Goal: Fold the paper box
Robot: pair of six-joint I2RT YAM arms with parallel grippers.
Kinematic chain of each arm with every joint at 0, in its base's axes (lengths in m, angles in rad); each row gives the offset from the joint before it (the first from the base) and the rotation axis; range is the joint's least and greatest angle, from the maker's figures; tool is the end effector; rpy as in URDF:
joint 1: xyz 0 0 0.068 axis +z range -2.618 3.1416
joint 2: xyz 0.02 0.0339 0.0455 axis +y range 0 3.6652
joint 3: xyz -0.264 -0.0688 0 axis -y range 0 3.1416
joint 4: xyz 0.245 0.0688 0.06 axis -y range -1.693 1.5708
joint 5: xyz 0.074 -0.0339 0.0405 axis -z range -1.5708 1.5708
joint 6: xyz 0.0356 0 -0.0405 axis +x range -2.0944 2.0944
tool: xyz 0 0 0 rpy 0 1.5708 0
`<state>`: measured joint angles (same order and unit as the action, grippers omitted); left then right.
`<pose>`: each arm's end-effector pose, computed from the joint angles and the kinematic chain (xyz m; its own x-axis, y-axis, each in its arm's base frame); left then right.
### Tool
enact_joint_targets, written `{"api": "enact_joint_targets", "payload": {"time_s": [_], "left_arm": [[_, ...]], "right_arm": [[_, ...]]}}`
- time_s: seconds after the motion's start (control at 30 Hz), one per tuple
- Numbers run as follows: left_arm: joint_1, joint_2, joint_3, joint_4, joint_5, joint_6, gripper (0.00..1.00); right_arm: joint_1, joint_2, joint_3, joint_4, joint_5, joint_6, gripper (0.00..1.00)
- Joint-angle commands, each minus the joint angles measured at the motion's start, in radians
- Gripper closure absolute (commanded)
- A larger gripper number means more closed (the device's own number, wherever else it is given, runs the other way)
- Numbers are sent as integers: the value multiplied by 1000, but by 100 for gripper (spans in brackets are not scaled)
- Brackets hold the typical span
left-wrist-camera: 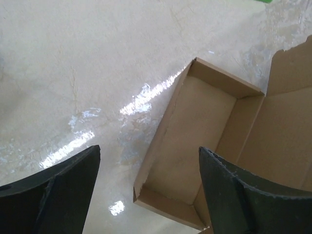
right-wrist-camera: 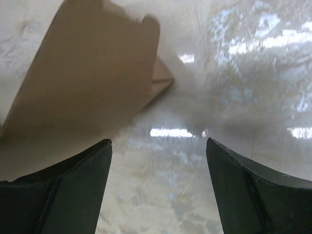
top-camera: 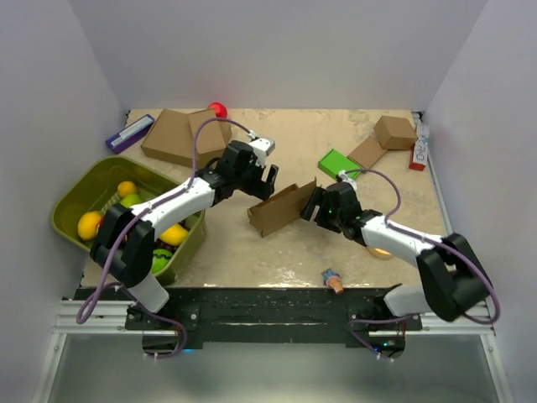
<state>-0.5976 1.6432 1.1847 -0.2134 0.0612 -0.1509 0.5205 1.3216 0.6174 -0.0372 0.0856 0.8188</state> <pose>0.3055 -0.2106 0.2540 -0.5991 0.2263 -0.7680 0.5170 0.8418 -0.1553 0.2281 0.1273 0.1825 -0.7221 0.4248 -0.5460 0.1268 0.8572 0.4992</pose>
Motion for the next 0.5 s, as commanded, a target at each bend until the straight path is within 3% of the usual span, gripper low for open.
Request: {"api": "enact_joint_targets", "payload": {"time_s": [0.0, 0.3, 0.4, 0.47], "left_arm": [[-1, -71, -46, -30, 72, -39, 15], [-33, -143, -135, 52, 248, -153, 16], [-56, -138, -123, 88, 273, -170, 16], [-53, -154, -105, 77, 253, -156, 16]], "right_arm": [[-45, 142, 125, 170, 13, -38, 19], [-86, 448, 543, 174, -144, -190, 18], [-94, 464, 680, 70, -132, -242, 16], [-100, 430, 688, 13, -118, -282, 14]]}}
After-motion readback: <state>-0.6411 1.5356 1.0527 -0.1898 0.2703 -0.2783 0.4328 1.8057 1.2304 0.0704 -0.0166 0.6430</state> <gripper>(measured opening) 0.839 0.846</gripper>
